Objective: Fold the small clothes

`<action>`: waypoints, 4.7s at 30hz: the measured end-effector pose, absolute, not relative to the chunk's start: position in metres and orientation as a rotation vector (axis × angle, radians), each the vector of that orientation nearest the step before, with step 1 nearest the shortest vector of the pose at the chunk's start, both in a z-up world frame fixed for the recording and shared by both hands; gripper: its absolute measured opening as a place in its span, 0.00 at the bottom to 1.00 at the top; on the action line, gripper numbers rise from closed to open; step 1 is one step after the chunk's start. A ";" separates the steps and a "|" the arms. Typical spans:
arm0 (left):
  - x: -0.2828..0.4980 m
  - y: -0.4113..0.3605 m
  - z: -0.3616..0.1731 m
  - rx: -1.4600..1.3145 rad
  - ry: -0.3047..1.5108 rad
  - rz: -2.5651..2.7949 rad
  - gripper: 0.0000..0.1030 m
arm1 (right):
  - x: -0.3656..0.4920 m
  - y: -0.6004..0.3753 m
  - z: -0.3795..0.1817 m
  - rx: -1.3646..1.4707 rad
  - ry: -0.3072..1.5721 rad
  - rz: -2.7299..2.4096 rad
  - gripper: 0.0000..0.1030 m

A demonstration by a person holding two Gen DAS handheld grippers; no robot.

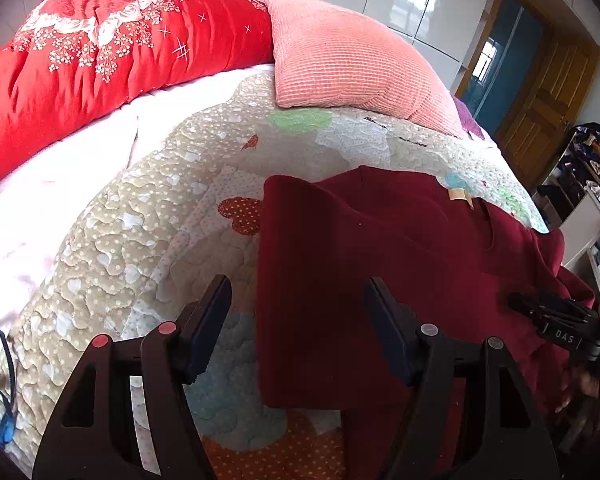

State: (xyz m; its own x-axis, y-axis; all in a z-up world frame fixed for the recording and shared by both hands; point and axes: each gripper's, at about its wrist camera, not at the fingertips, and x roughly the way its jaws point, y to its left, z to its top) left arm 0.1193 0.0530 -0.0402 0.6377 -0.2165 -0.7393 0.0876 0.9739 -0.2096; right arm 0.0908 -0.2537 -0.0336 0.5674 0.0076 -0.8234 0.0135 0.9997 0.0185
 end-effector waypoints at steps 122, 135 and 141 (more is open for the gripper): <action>0.101 0.097 -0.028 -0.476 0.771 -0.265 0.68 | 0.008 -0.071 0.013 -0.233 0.854 0.795 0.04; 0.101 0.095 -0.009 -0.598 0.702 -0.593 0.86 | 0.050 -0.094 0.033 -0.053 0.852 0.787 0.03; 0.135 0.085 -0.041 -0.568 0.796 -0.515 0.89 | 0.086 -0.088 0.006 -0.021 0.917 0.740 0.03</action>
State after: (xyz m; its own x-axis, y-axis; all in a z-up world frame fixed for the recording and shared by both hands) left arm 0.1345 0.0852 -0.0410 0.5947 -0.6203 -0.5115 0.2124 0.7348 -0.6442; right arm 0.0863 -0.0883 0.0061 0.3822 0.5714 -0.7263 -0.5889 0.7562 0.2851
